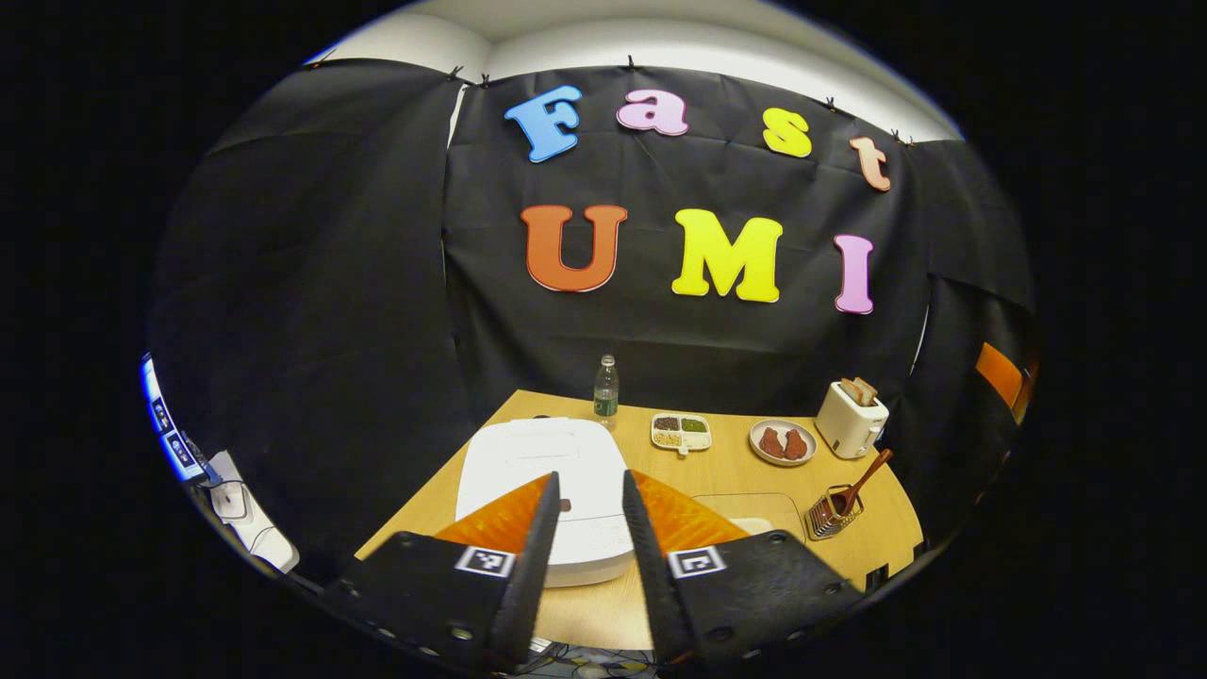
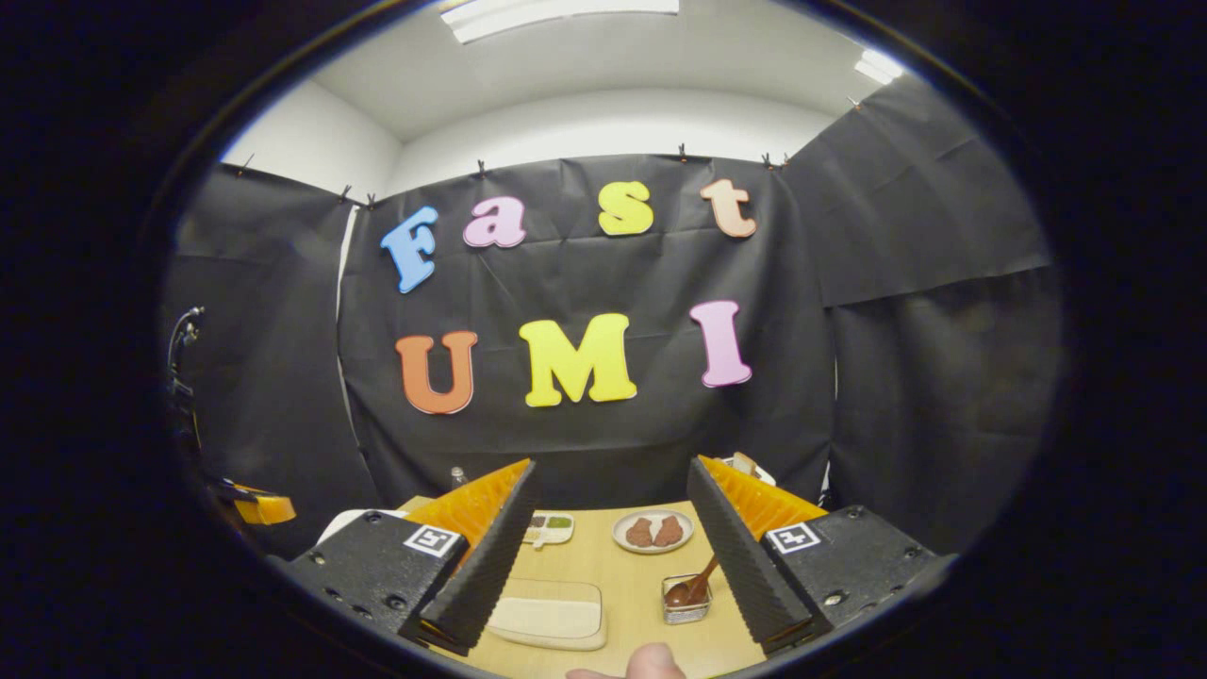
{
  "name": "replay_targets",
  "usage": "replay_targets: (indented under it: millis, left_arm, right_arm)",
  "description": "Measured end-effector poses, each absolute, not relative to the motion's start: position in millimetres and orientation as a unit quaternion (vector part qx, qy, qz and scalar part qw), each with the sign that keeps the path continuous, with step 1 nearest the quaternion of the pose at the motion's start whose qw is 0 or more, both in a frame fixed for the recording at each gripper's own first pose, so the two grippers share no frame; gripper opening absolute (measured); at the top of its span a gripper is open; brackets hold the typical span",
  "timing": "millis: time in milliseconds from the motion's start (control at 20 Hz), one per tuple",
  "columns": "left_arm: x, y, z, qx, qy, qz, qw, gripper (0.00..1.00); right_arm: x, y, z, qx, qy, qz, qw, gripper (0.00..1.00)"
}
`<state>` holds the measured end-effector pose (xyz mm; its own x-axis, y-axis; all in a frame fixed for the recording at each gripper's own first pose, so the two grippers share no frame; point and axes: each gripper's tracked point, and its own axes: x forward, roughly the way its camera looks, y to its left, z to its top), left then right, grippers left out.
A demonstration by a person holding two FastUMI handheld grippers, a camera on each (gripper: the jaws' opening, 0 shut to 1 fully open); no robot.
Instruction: Close the left gripper, press the button to open the rice cooker; take a wooden spoon from the chopstick holder with the right hand, scoop a spoonful of rice and pour it into the rice cooker, then put the wooden spoon back into the chopstick holder.
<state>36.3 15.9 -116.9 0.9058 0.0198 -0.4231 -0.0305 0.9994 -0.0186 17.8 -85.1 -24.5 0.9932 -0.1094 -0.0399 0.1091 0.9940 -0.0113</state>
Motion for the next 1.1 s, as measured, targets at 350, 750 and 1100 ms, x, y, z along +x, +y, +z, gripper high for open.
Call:
replay_targets:
  millis: [350,750,1100]
  left_arm:
    - [60.7,22.0,-147.4,-0.011,0.287,-0.008,0.958,0.01]
    - [100.0,50.6,-202.8,-0.03,0.377,-0.009,0.926,0.0]
    - [119.2,59.9,-244.3,-0.087,0.437,-0.003,0.895,0.0]
  right_arm:
    - [32.4,-109.5,-30.8,-0.004,0.024,-0.064,0.998,0.96]
    - [40.0,-138.6,-55.7,-0.002,0.048,-0.084,0.995,1.0]
    - [51.0,-141.2,-78.1,-0.004,0.077,-0.083,0.994,1.0]
